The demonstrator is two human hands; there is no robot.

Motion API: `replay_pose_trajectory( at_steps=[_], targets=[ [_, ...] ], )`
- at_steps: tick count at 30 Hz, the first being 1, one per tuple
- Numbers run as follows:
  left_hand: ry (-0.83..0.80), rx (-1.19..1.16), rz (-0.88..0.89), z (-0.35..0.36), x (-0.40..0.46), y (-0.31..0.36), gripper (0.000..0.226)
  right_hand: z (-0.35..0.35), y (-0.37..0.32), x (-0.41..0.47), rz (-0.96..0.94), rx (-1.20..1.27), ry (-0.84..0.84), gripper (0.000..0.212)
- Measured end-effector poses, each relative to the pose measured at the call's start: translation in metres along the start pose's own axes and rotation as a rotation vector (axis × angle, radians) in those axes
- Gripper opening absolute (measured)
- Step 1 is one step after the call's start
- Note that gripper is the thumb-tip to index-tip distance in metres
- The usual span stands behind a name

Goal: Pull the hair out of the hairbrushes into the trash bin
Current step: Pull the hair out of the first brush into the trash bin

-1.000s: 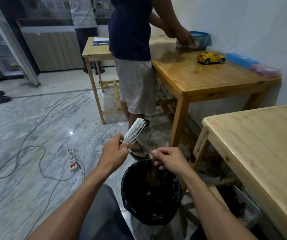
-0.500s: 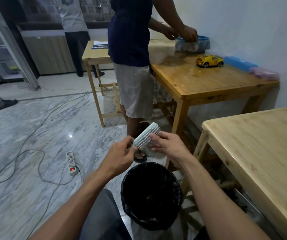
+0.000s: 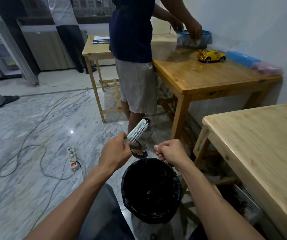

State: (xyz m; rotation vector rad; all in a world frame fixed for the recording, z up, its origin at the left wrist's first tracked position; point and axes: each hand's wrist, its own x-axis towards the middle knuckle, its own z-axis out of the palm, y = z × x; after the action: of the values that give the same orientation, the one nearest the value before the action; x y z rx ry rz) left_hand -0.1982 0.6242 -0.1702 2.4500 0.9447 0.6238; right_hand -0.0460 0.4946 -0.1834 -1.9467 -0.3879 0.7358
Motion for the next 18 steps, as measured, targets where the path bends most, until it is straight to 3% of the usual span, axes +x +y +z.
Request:
replay_pose_trajectory(
  at_steps=[7, 11, 13, 16, 18],
  targets=[
    [0.048, -0.027, -0.049, -0.003, 0.004, 0.001, 0.011, -0.005, 0.022, -0.001, 0.020, -0.285, -0.068, 0.022],
    [0.088, -0.078, -0.051, -0.007, 0.006, 0.003, 0.008, -0.006, 0.034, -0.007, 0.018, -0.480, -0.167, 0.005],
    [0.069, -0.100, -0.040, -0.007, 0.007, 0.004, 0.009, -0.005, 0.030, -0.009, -0.001, -0.483, -0.214, 0.020],
    [0.002, -0.141, -0.053, -0.005, 0.007, 0.003, 0.014, -0.002, 0.020, -0.011, -0.029, -0.382, -0.175, 0.009],
    [-0.024, -0.181, -0.066, -0.004, 0.006, 0.001, 0.016, -0.002, 0.015, -0.006, -0.086, -0.334, -0.135, 0.032]
  ],
)
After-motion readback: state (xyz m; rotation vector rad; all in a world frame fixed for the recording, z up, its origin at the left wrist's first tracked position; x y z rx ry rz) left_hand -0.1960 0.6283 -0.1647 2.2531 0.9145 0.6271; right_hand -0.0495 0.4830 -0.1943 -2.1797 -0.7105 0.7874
